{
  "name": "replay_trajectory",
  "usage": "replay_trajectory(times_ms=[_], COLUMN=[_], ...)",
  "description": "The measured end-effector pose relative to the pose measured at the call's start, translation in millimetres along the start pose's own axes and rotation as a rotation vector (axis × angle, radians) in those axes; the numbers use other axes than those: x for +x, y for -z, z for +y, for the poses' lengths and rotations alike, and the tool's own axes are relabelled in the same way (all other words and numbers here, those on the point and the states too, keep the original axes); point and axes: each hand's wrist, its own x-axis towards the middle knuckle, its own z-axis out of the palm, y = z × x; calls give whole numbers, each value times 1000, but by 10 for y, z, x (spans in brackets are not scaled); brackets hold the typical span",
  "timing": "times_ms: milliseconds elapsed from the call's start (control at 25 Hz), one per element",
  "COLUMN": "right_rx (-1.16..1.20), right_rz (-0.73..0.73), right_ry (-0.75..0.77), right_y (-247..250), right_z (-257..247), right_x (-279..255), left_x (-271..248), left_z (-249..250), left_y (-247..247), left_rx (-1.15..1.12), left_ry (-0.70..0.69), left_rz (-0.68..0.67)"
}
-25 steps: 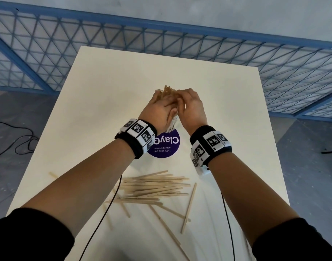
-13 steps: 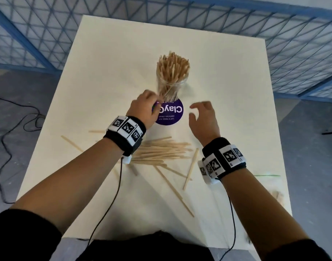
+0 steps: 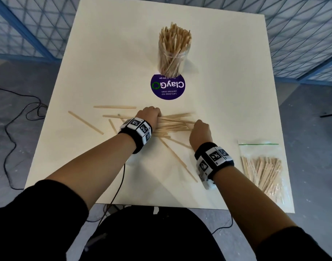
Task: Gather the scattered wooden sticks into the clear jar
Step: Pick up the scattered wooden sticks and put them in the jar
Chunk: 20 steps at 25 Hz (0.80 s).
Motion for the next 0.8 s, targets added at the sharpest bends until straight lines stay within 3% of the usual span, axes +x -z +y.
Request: replay_trajectory(times_ms=[160, 280, 440, 520, 680, 800], right_rx=[-28, 37, -281, -302, -329, -425], right_rz=[21, 19, -138, -173, -108, -80], right_ry=[31, 151, 403, 380, 401, 453], right_y=[19, -27, -202, -279, -299, -292], right_z=[-4, 17, 92, 127, 111, 84], right_x=[-5, -87, -333, -344, -318, -332], left_x=[24, -26, -179, -257, -321, -278], left_z=[64, 105, 17, -78, -225, -232], left_y=[37, 128, 217, 192, 115, 113], left_rx=[-25, -92, -86, -84, -65, -76], left_ry=[51, 52, 37, 61, 35, 47], left_rz=[-27, 48, 36, 18, 92, 62])
